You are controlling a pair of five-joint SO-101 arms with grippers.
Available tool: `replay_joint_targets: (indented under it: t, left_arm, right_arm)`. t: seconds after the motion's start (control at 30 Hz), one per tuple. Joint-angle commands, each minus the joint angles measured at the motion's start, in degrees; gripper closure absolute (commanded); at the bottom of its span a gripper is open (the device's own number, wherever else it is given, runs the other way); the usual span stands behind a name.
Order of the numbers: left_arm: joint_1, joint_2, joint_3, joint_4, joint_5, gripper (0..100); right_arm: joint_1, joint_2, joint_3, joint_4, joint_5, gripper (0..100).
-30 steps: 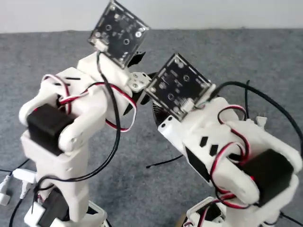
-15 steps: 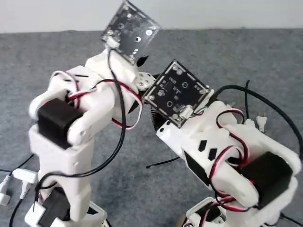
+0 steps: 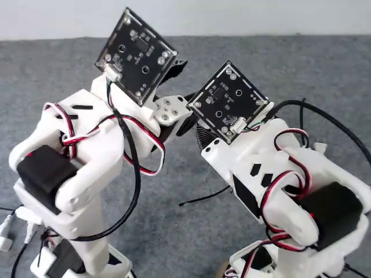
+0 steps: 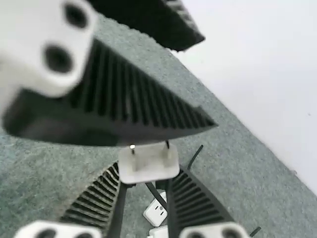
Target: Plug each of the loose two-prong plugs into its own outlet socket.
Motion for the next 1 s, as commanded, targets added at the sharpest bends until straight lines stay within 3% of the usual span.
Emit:
replay_joint_targets:
  t: [0.0, 0.37, 0.97]
  left_arm:
    - [1.1, -3.6, 0.1, 1.8, 0.6, 81]
    - [5.5, -10.7, 7.5, 1.6, 0.5, 81]
    - [2.0, -10.5, 17.0, -3.5, 0.1, 81]
  right_arm:
    - [0.1, -0.8, -0.4, 1.0, 1.0, 99.0]
    - [0.3, -0.7, -4.3, 1.1, 0.7, 99.0]
    - [0.0, -4.4, -4.0, 2.2, 0.6, 99.0]
